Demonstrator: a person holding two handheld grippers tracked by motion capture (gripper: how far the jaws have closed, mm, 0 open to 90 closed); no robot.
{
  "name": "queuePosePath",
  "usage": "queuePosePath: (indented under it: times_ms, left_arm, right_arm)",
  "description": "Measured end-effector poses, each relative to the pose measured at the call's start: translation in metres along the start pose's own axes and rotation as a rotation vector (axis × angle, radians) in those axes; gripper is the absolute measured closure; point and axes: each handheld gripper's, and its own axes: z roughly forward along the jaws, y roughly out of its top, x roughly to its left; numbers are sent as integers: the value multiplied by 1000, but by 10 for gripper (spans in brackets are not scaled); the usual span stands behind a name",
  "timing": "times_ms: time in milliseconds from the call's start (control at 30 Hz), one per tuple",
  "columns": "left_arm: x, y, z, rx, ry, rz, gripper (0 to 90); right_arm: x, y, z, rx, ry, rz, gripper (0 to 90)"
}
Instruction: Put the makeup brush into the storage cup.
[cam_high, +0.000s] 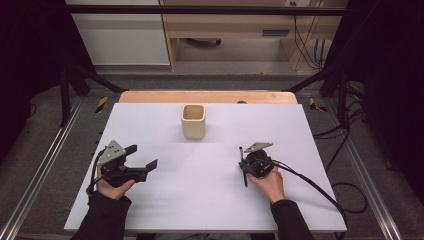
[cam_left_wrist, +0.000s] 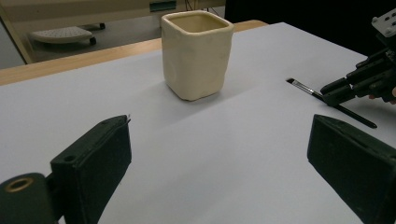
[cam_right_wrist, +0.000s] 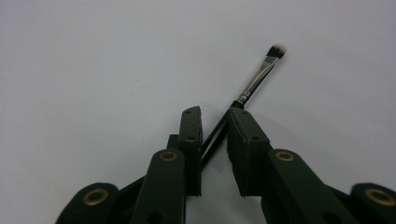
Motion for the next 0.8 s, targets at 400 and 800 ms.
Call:
queuePosePath:
  times_ms: [400, 800]
  left_arm:
    - [-1, 0, 0, 7, -3, 7, 61]
    - [-2, 0, 1, 11, -6, 12, 62]
  right_arm:
    - [-5, -1, -4, 12, -28, -4, 826]
    - [-11, -3, -6, 8, -32, 4, 843]
